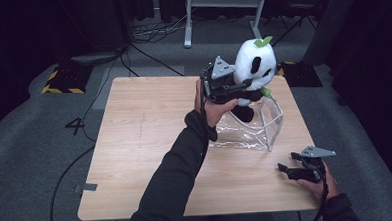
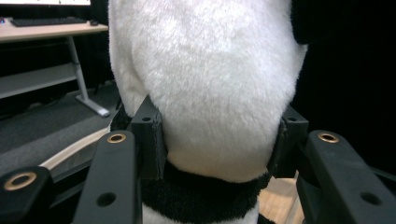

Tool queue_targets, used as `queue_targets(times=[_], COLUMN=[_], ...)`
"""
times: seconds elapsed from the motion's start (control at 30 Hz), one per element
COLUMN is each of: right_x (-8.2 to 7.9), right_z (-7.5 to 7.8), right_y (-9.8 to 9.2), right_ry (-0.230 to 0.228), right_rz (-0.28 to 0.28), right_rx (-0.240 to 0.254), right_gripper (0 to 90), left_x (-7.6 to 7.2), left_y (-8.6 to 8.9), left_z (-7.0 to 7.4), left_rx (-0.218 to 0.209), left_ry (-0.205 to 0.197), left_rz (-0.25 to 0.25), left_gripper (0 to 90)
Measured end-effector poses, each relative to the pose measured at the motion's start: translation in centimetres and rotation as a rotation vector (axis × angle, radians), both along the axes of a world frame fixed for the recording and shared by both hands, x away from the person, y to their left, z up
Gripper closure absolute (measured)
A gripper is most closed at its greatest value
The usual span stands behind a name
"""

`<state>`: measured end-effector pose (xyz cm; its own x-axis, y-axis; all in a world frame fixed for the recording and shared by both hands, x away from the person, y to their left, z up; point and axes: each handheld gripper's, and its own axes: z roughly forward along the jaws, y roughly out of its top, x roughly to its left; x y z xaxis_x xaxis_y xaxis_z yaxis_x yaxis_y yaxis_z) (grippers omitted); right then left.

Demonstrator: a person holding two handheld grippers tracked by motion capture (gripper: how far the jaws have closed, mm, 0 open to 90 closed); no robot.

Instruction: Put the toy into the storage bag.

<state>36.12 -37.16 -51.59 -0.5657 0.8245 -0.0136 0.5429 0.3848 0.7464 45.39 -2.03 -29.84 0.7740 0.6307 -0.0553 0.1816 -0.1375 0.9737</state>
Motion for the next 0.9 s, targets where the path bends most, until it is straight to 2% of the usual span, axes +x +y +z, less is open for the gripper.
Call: queue_targets(times=[0.13, 0.57, 0.73, 0.77, 0.9], right_x=[0.0, 0.0, 0.0, 0.0, 0.0], right_z=[0.0, 0.0, 0.0, 0.0, 0.0], right_y=[0.0, 0.0, 0.0, 0.0, 0.0], right_ry=[0.002, 0.001, 0.0, 0.001, 0.002], right_rz=[0.001, 0.001, 0.0, 0.001, 0.001], right_rx=[0.0, 0.0, 0.0, 0.0, 0.0], right_gripper=[23.1, 23.1, 23.1, 23.1, 23.2], left_x=[0.2, 0.4, 0.6, 0.5, 0.4], left_y=[0.1, 0.4, 0.4, 0.3, 0.2], left_z=[-1.2, -3.0, -3.7, -3.9, -4.0], left_rx=[0.016, 0.081, 0.103, 0.123, 0.157], left_ry=[0.022, 0.053, 0.079, 0.087, 0.087], left_rz=[-0.003, -0.019, -0.019, -0.02, -0.024], left_gripper=[49.7, 48.9, 47.7, 46.8, 46.0])
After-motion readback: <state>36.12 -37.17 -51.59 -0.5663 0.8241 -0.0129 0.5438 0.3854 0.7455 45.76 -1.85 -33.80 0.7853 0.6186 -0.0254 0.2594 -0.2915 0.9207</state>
